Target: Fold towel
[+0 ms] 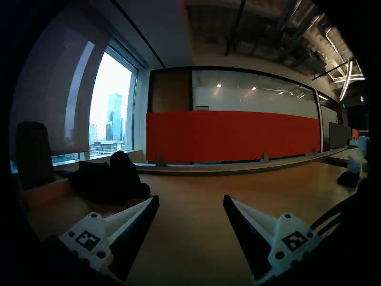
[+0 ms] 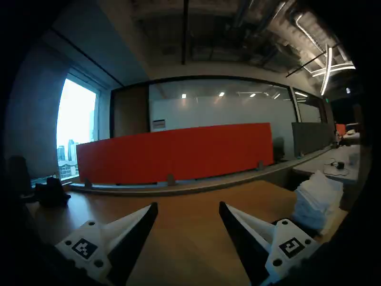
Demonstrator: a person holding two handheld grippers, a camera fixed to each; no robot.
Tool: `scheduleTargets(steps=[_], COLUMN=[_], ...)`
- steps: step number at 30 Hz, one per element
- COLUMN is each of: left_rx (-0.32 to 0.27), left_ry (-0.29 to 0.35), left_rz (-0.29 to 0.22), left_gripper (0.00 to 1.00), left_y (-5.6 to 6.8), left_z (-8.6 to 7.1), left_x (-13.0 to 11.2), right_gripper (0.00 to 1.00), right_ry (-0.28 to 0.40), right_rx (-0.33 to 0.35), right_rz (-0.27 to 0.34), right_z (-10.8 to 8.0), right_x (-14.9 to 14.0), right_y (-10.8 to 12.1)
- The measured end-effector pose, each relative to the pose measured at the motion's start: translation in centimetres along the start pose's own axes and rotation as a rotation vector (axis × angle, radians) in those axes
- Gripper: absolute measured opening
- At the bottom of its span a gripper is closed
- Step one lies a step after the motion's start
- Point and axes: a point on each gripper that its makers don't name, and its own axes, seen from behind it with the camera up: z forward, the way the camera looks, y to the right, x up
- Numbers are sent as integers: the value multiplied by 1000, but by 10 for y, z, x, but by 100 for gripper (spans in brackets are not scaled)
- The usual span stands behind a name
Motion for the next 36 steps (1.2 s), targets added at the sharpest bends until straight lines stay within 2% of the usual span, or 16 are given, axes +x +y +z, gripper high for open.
scheduleTargets(steps=[12, 30, 36], left_rx=[0, 0, 0], left_ry=[0, 0, 0], left_rz=[0, 0, 0], left_gripper=[100, 100, 100], left_y=[0, 0, 0], left_z=[0, 0, 1], left_x=[0, 0, 0], right_gripper=[100, 100, 100], right_ry=[-7, -10, -14], right_rx=[15, 29, 35], right_rz=[-47, -73, -100], right_z=[1, -2, -1], right_x=[-31, -47, -51], right_y=[4, 1, -3])
